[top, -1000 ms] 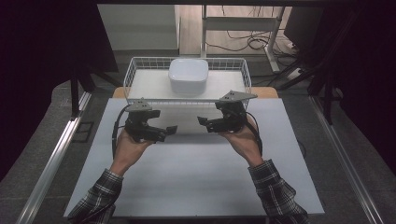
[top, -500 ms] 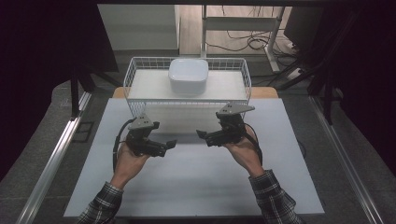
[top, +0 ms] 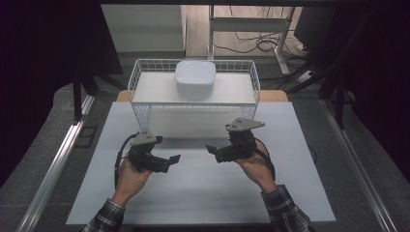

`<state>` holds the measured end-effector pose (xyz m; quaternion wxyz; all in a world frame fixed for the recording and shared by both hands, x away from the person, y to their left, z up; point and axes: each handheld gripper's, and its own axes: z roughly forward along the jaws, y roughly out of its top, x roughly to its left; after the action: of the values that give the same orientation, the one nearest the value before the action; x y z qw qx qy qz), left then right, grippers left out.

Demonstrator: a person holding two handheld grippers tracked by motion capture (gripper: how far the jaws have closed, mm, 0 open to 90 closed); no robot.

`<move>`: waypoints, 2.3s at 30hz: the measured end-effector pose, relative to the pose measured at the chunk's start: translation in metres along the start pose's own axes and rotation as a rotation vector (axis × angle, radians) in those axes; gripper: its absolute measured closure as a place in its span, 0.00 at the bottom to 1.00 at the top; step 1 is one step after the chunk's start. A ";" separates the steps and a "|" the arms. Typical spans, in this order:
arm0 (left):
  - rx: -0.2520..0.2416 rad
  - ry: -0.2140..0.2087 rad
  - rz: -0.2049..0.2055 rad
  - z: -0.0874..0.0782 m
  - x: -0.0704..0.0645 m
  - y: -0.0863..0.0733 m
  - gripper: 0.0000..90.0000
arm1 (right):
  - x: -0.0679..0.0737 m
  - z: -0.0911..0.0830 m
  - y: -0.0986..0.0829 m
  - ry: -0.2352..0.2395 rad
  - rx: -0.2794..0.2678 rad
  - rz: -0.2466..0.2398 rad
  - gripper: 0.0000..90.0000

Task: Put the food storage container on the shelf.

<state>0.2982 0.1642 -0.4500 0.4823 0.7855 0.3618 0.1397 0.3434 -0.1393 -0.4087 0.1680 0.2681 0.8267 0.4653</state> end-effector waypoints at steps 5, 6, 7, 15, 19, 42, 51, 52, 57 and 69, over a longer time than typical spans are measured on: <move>0.004 -0.001 0.006 -0.001 -0.006 -0.010 0.04 | 0.006 -0.003 -0.010 -0.003 0.016 -0.012 0.01; 0.004 -0.001 0.006 -0.001 -0.006 -0.010 0.04 | 0.006 -0.003 -0.010 -0.003 0.016 -0.012 0.01; 0.008 -0.004 0.007 -0.001 -0.009 -0.014 0.04 | 0.007 -0.004 -0.013 0.000 0.017 -0.007 0.01; 0.006 -0.001 0.014 -0.004 -0.016 -0.023 0.04 | 0.008 -0.007 -0.024 0.000 0.019 0.007 0.01; 0.000 0.004 0.006 -0.009 -0.017 -0.031 0.04 | 0.009 -0.011 -0.034 -0.009 0.031 0.021 0.00; 0.021 0.066 -0.044 -0.036 -0.010 -0.068 0.05 | 0.003 -0.044 -0.070 -0.054 0.052 0.041 0.00; 0.030 0.093 -0.057 -0.046 -0.008 -0.080 0.04 | 0.001 -0.056 -0.081 -0.081 0.048 0.052 0.00; 0.031 0.094 -0.060 -0.047 -0.008 -0.082 0.04 | 0.000 -0.057 -0.083 -0.085 0.050 0.055 0.00; 0.036 0.118 -0.066 -0.054 -0.007 -0.090 0.04 | -0.005 -0.063 -0.094 -0.112 0.052 0.072 0.00; 0.071 0.185 -0.015 -0.059 -0.005 -0.108 0.04 | -0.018 -0.077 -0.118 -0.170 0.061 0.112 0.00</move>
<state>0.2144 0.2294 -0.5125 0.4196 0.7831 0.4155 0.1950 0.2834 -0.2524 -0.4699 0.2032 0.3576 0.8067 0.4243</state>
